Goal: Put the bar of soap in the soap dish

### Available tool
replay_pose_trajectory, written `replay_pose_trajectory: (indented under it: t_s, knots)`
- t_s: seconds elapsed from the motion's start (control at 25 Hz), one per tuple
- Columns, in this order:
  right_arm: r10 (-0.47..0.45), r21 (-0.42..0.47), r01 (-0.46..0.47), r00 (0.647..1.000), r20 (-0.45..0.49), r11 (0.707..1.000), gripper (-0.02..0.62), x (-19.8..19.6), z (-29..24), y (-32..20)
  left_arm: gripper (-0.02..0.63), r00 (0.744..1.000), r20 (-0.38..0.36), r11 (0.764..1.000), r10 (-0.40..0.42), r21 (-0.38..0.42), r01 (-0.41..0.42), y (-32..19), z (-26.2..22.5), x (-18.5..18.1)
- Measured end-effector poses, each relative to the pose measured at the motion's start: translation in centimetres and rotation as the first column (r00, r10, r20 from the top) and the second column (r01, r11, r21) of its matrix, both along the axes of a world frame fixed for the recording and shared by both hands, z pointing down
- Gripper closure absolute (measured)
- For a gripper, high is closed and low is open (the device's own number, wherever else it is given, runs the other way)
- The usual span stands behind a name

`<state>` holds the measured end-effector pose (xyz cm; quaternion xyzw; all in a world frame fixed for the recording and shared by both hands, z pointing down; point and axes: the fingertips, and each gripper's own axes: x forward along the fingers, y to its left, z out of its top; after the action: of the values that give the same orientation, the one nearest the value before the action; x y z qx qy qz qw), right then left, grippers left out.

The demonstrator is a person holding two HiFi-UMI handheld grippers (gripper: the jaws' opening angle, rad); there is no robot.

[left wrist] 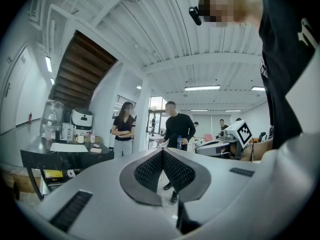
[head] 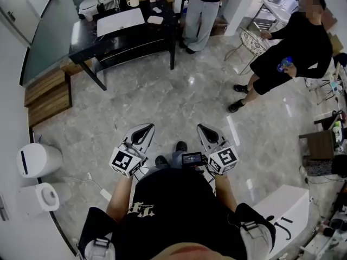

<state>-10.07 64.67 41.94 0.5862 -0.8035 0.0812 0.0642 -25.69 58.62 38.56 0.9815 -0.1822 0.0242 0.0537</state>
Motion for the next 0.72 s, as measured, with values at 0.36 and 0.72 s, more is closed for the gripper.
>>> replay_pose_trajectory:
  t_s: [0.36, 0.72]
  knots:
    - [-0.009, 0.002, 0.009, 1.0, 0.007, 1.0, 0.588, -0.2, 0.0, -0.7, 0.598, 1.0, -0.001, 1.0, -0.015, 0.002, 0.015, -0.6, -0.1, -0.4]
    - [0.002, 0.017, -0.001, 0.999, -0.038, 1.0, 0.588, 0.1, -1.8, -2.4, 0.598, 0.999, -0.009, 0.999, -0.036, 0.001, 0.036, -2.5, -1.3, -2.3]
